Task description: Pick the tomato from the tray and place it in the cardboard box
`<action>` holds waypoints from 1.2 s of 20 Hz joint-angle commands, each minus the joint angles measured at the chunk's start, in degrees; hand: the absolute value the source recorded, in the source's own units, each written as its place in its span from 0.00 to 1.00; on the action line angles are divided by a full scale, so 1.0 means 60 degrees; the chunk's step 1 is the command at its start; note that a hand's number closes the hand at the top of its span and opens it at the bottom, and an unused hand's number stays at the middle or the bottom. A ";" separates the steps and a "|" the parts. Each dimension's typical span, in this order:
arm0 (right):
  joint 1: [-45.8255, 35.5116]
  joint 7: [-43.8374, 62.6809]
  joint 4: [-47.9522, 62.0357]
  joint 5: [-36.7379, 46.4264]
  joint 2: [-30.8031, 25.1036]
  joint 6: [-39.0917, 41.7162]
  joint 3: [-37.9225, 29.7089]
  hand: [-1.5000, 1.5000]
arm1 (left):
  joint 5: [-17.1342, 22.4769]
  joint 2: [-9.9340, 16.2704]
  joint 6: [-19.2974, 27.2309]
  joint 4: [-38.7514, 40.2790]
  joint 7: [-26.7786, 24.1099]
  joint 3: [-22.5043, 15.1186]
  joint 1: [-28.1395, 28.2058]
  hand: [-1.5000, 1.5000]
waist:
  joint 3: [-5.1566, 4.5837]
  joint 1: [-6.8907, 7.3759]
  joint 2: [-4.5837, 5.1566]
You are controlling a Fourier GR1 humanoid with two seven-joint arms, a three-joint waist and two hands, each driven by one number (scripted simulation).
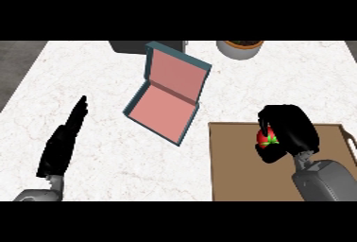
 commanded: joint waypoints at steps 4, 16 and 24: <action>-0.2987 -0.3919 0.2961 -0.1561 -0.1204 0.0082 -0.1621 1.00 | -0.0272 -0.0016 0.0175 -0.0336 0.0298 -0.0079 0.0282 0.50 | -0.0010 -0.0221 -0.0086; -0.4507 -0.6272 0.3239 -0.4801 0.0735 0.1042 -0.2623 1.00 | -0.0344 -0.0320 0.0399 0.0325 -0.0152 0.0237 0.0294 0.50 | -0.0031 -0.0646 -0.0176; -0.6346 -0.4372 0.3610 -0.4469 0.2076 0.1192 -0.2264 1.00 | 0.0054 0.0065 -0.0308 0.0123 -0.0292 0.0822 0.0521 0.50 | -0.0035 -0.0647 -0.0189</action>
